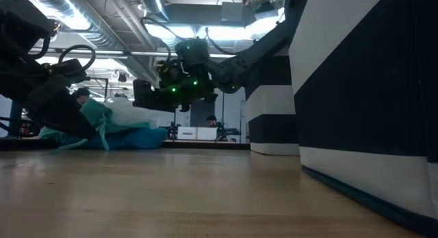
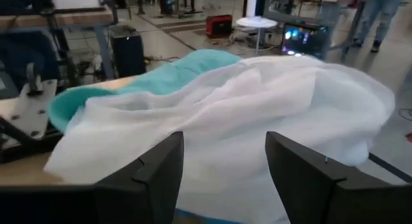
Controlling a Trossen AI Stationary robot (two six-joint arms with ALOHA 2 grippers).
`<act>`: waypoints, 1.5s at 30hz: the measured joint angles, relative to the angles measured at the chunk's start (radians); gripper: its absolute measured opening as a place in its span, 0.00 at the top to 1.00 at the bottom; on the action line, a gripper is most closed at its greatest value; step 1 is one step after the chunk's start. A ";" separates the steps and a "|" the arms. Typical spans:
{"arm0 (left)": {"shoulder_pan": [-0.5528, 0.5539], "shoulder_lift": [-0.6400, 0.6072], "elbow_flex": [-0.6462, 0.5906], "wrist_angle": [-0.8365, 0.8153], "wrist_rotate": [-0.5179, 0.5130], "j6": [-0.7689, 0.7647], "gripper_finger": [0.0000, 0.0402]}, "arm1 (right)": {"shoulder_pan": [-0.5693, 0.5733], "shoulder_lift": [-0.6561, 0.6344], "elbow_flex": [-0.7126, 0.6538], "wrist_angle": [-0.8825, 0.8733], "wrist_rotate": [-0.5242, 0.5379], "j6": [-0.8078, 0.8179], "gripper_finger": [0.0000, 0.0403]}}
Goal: Sort clothes
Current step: Put the light blue shorts into the bottom blue laundry organizer
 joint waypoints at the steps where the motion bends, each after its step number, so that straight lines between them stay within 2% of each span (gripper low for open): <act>1: 0.000 0.000 0.000 0.000 -0.001 0.000 0.52 | 0.000 0.000 0.000 -0.016 0.000 0.000 0.45; 13: 0.000 0.000 0.000 0.003 -0.008 0.009 0.52 | 0.013 -0.012 0.000 -0.133 0.021 -0.027 0.45; 19: 0.000 0.000 0.094 -0.013 -0.009 0.122 0.52 | 0.088 -0.118 -0.002 -0.198 0.051 -0.109 0.45; 23: 0.004 0.000 0.213 -0.130 -0.025 0.221 0.52 | 0.149 -0.228 0.003 -0.332 0.171 -0.175 0.45; 29: 0.054 -0.001 0.425 -0.437 -0.200 0.293 0.52 | 0.236 -0.355 -0.001 -0.578 0.439 -0.263 0.45; 32: 0.105 -0.001 0.478 -0.475 -0.271 0.376 0.52 | 0.264 -0.383 0.003 -0.665 0.497 -0.258 0.45; 36: 0.212 0.000 0.485 -0.475 -0.281 0.498 0.52 | 0.290 -0.380 -0.002 -0.785 0.489 -0.209 0.45; 45: 0.560 0.011 0.485 -0.455 -0.109 0.555 0.52 | 0.296 -0.382 -0.026 -0.837 0.483 -0.174 0.45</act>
